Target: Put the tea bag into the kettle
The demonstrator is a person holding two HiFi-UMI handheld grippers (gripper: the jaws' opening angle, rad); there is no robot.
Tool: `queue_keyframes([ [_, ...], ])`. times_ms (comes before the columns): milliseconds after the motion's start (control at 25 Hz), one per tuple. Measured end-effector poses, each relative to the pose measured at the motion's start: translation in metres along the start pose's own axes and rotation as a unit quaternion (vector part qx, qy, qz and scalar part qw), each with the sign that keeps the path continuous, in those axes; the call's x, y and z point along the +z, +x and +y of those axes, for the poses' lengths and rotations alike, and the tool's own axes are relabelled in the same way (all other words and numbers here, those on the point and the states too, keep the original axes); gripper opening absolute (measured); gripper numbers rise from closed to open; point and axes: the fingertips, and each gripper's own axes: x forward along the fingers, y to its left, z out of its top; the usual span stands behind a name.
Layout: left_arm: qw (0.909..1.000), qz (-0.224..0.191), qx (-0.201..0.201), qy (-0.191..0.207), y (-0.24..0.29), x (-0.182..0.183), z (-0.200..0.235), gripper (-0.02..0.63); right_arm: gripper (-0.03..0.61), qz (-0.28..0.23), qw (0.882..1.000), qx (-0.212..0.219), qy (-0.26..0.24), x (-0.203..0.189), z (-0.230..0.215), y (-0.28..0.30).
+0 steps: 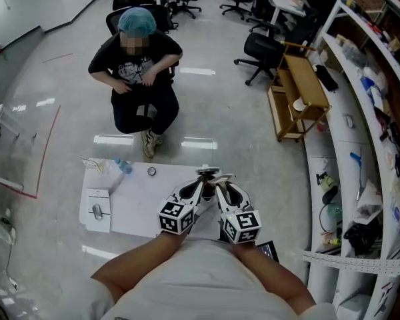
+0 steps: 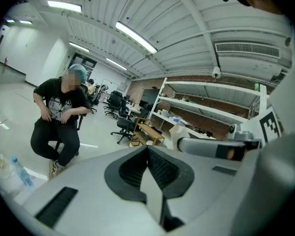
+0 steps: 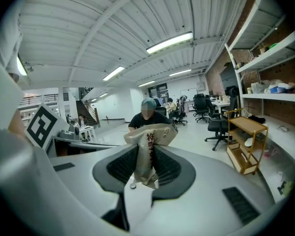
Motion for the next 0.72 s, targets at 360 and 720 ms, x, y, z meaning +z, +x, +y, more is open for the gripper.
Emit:
queue_keyframes([
  [360,0.9944,-0.027,0.096,-0.033,0.03,0.003,0.021,0.01,0.098,0.035,0.994,0.096,-0.035,0.006,-0.027,0.039],
  [720,0.9843,-0.03,0.167,-0.049,0.056,-0.017,0.03,0.009,0.098,0.083,0.982,0.167,-0.031,-0.024,-0.047,0.063],
])
